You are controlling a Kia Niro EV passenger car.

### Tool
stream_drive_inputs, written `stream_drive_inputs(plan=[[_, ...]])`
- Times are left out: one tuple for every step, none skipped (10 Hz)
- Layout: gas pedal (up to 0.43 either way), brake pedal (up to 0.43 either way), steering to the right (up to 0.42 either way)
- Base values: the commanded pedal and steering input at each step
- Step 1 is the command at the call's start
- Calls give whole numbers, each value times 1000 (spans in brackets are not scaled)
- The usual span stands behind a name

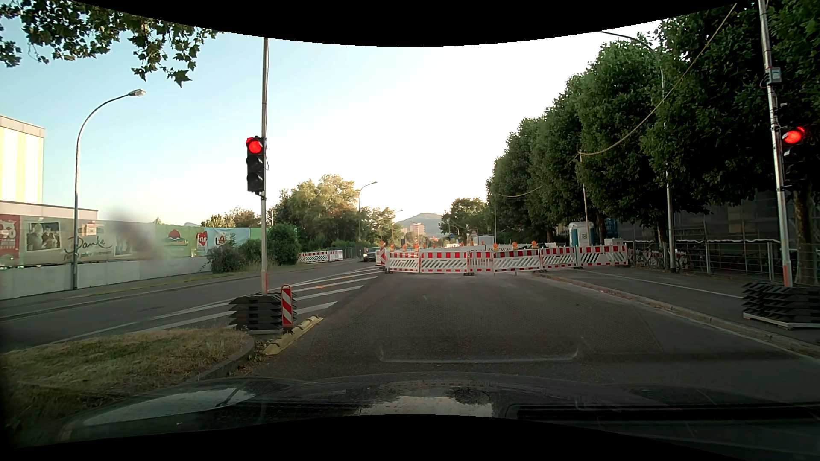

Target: Follow the waypoints while adhering to traffic rules and regulations

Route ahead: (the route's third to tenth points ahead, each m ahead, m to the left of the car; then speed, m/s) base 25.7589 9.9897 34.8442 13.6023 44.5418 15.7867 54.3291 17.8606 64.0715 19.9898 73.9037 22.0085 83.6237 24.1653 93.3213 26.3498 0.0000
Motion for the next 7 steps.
stream_drive_inputs(plan=[[0,232,-3],[0,238,-3],[0,232,-3],[0,232,-3],[0,232,-3],[0,232,-3],[0,232,-3]])
